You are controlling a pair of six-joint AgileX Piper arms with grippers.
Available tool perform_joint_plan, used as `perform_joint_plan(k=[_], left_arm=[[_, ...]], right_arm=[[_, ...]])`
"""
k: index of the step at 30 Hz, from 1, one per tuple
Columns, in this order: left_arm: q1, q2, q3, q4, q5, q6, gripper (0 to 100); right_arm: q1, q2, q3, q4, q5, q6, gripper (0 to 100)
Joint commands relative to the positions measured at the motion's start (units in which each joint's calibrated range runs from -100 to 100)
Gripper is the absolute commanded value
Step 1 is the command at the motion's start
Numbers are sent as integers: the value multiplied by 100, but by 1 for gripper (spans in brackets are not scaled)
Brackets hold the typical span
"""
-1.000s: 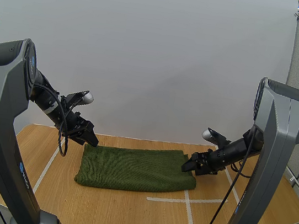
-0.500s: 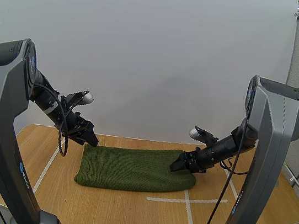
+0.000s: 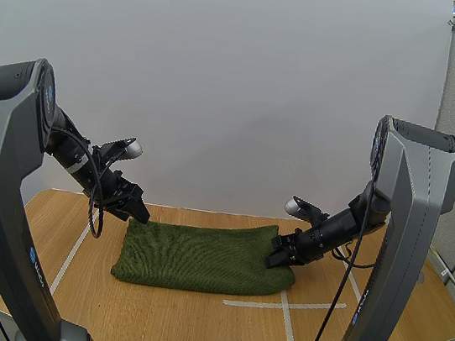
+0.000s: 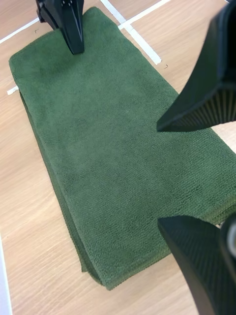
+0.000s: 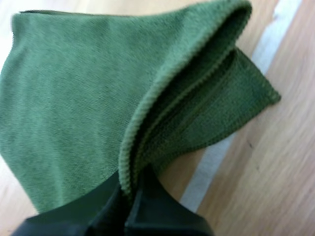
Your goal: Fold the towel
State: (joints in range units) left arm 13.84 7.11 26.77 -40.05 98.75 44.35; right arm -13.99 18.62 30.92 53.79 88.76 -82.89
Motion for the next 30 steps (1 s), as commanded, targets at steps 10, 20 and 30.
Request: perform_joint_plan(k=[10, 20, 30], left_arm=[[9, -150, 346, -150, 125, 242, 0], [-401, 149, 380, -449, 125, 345, 0], [-840, 797, 380, -1026, 125, 460, 0]], right_arm=[[16, -800, 14, 56, 581, 49, 0], [16, -788, 14, 56, 754, 100, 0], [16, -788, 14, 78, 787, 100, 0]])
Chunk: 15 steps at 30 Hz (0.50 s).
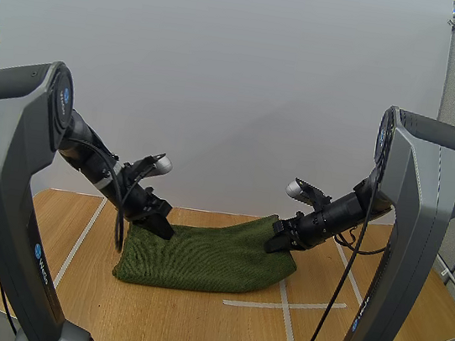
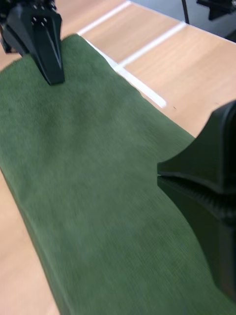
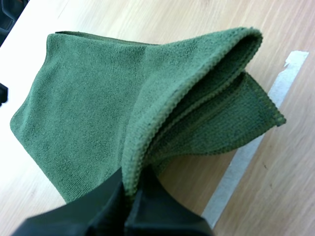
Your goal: Fold the towel
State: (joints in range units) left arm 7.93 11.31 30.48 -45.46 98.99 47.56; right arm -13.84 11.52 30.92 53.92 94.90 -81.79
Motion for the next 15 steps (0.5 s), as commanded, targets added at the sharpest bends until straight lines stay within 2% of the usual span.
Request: perform_joint_plan(k=[1, 6, 9, 15], left_arm=[[-305, 472, 8, -514, 101, 137, 0], [-487, 989, 8, -656, 101, 137, 0], [-531, 1181, -35, -953, 101, 341, 0], [-560, 1340, -150, -1023, 101, 342, 0]], right_arm=[[1, -78, 14, 65, 174, -10, 0], [1, -78, 14, 65, 282, -10, 0], [1, -78, 14, 76, 354, -10, 0], [1, -78, 14, 76, 425, -10, 0]])
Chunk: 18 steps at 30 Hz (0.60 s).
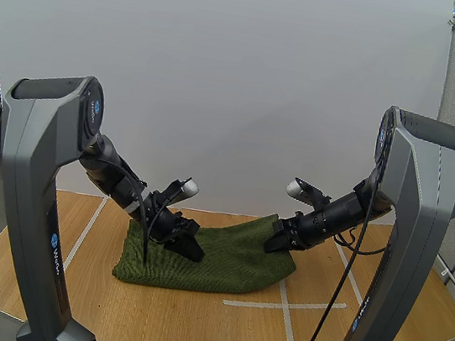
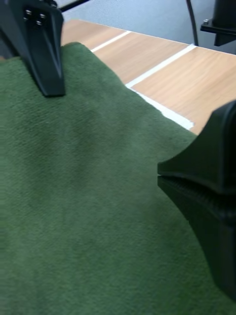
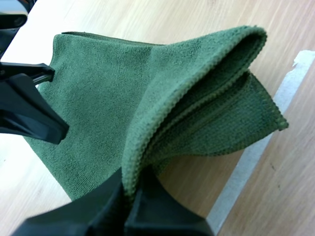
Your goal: Fold the towel
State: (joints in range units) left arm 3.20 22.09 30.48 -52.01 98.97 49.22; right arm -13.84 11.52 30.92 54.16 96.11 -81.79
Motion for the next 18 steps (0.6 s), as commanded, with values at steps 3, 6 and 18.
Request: perform_joint_plan(k=[3, 6, 18], left_arm=[[-93, 405, -150, -347, -444, 176, 0], [-102, 598, -150, -347, -525, 176, 0], [-102, 742, -150, -389, -620, 195, 0]], right_arm=[[1, -78, 14, 76, 389, -10, 0], [1, -78, 14, 86, 389, -10, 0], [1, -91, 14, 110, 389, -20, 0]])
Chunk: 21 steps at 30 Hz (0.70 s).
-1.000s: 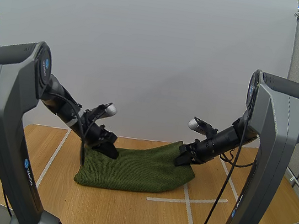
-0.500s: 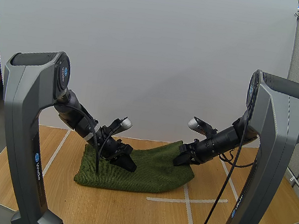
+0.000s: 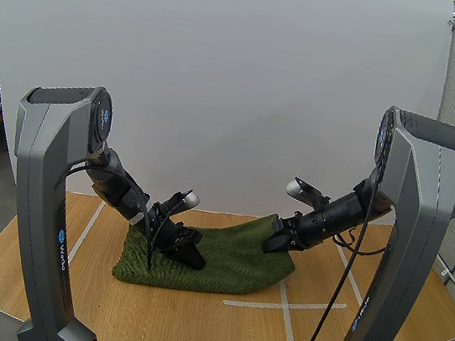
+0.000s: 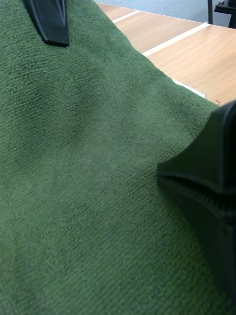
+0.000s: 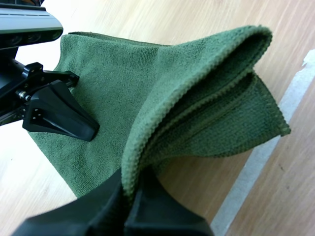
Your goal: Fold the towel
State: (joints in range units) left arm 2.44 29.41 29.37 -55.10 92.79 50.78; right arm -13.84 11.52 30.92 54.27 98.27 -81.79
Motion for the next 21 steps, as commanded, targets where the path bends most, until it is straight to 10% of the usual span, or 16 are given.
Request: perform_joint_plan(k=[1, 21], left_arm=[[-27, -5, -39, -66, 23, 39, 0], [-27, -259, -39, -27, 78, 29, 0]], right_arm=[[1, -103, 14, 121, 173, -20, 0], [851, -1605, 14, 247, 173, 579, 0]])
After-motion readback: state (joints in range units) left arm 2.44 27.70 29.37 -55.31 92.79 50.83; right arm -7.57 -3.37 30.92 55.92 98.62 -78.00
